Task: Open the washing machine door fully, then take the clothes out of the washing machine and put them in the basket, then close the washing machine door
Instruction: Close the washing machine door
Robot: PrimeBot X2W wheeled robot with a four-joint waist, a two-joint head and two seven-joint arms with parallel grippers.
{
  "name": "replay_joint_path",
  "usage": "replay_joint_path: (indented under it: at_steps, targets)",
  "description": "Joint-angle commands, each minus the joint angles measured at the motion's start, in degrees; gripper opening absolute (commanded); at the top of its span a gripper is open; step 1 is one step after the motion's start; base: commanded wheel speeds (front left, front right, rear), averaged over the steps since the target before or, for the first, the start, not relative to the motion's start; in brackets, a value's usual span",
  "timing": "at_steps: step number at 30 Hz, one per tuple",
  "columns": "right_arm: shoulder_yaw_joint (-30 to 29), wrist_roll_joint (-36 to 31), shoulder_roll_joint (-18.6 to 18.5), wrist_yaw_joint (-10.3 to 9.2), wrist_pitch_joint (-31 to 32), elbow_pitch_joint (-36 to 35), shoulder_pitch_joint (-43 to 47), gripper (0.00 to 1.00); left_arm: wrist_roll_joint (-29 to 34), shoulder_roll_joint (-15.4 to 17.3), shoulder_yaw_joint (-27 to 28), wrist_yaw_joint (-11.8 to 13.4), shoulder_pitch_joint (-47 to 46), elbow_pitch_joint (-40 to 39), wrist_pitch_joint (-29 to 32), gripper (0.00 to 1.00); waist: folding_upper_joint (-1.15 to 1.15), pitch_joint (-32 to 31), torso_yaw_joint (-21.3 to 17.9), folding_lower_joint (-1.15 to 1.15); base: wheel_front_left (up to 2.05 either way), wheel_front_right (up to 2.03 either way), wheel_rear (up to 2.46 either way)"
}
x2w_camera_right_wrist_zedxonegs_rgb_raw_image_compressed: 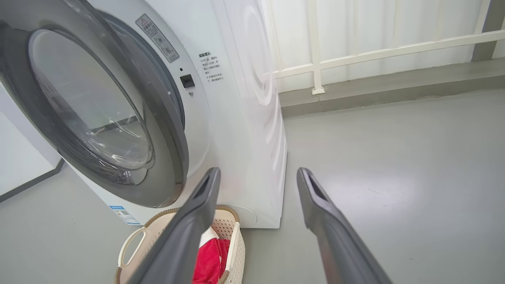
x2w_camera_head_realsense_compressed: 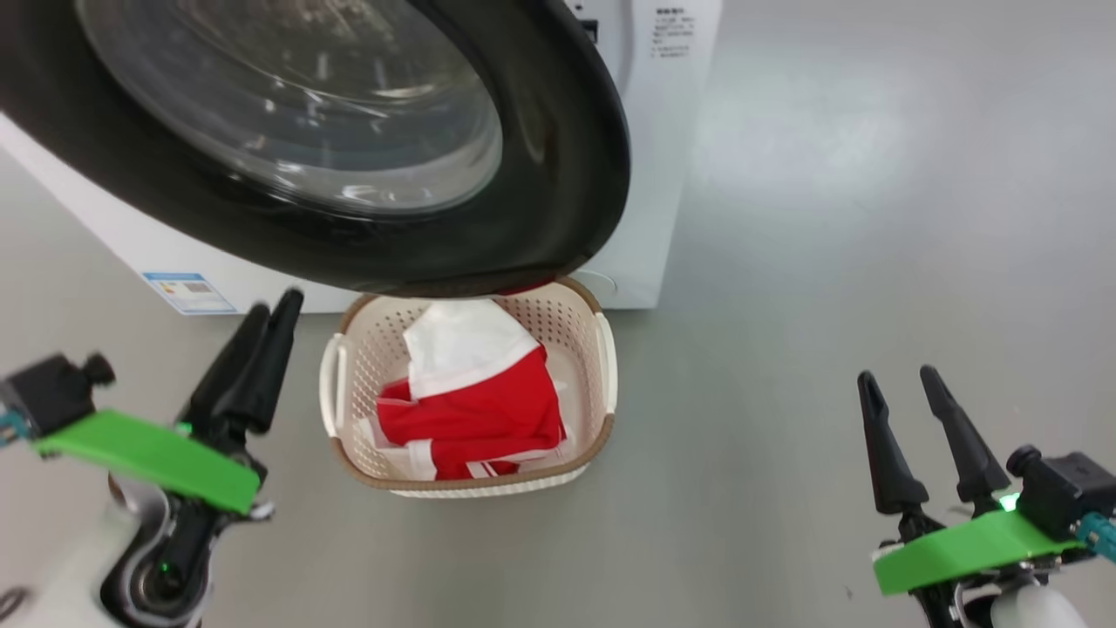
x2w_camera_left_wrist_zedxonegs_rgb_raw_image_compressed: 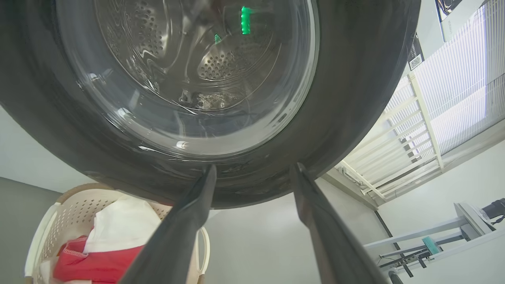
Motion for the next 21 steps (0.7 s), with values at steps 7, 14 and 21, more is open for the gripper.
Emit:
replay_joint_path:
  at_steps: [7, 14, 21]
  targets:
    - [0.69, -0.12, -0.8, 0.37, -0.36, -1.01, 2.16, 1.0, 4.1, 1.35, 8.68, -0.36, 6.51, -0.07, -0.74, 1.0, 0.0, -3.36, 2.18, 0.0, 0.0, 0.0, 0.0]
    - [0.73, 0.14, -1.17, 0.37, -0.36, -0.94, 4.02, 1.0, 12.62, -0.6, 14.62, -0.36, 14.19, 0.3, -0.75, 1.0, 0.0, -5.14, 2.15, 0.0, 0.0, 0.0, 0.0]
    - [0.34, 0.26, -1.27, 0.37, -0.36, -1.0, 5.66, 1.0, 25.33, -3.62, 21.29, -0.36, 20.29, 0.95, -0.76, 1.0, 0.0, -6.64, 1.96, 0.0, 0.0, 0.0, 0.0]
